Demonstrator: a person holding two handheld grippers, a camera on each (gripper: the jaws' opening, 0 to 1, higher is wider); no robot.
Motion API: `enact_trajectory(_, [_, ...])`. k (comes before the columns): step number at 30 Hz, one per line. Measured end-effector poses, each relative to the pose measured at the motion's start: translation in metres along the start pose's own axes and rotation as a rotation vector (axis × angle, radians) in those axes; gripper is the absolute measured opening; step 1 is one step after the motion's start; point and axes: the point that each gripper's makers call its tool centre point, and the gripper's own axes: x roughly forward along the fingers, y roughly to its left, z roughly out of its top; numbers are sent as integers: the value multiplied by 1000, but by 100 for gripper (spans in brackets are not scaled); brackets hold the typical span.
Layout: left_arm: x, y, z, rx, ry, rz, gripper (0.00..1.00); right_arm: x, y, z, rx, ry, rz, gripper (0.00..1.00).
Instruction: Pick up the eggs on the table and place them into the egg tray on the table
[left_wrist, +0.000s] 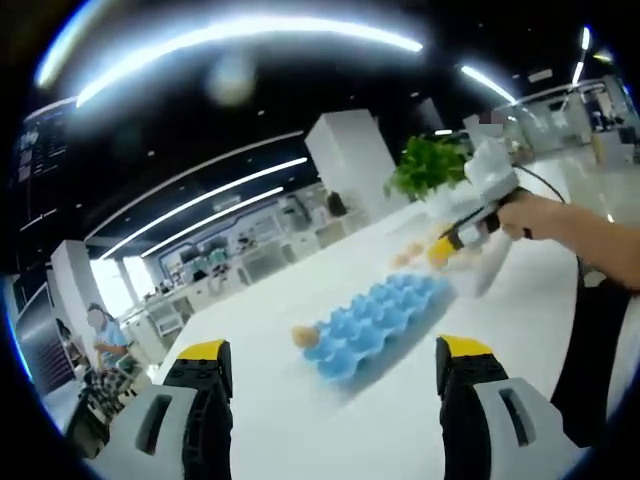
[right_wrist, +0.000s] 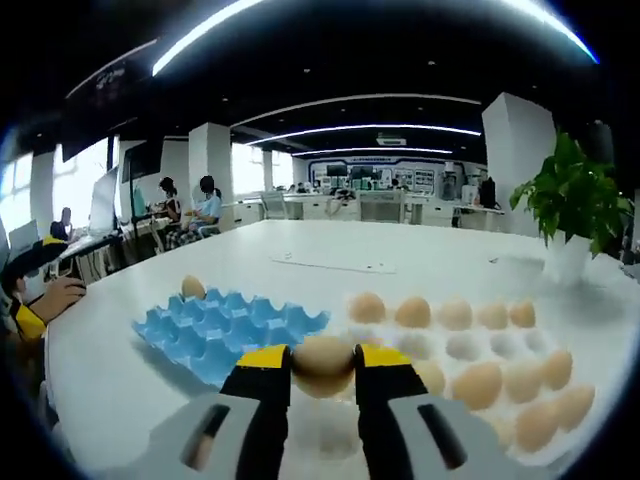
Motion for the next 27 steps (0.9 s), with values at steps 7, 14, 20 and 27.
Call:
enact_trajectory(7, [-2, 2, 2, -1, -5, 7, 85, 3, -4, -3, 38, -11, 15, 27])
enact_trajectory(14, [1, -3, 4, 6, -5, -2, 85, 6, -6, -6, 94, -43, 31, 28])
enact_trajectory(20, [4, -10, 5, 19, -5, -20, 85, 5, -1, -7, 66, -54, 20, 28])
enact_trajectory(27, [3, -10, 5, 21, -6, -21, 85, 3, 3, -12, 27, -39, -9, 29])
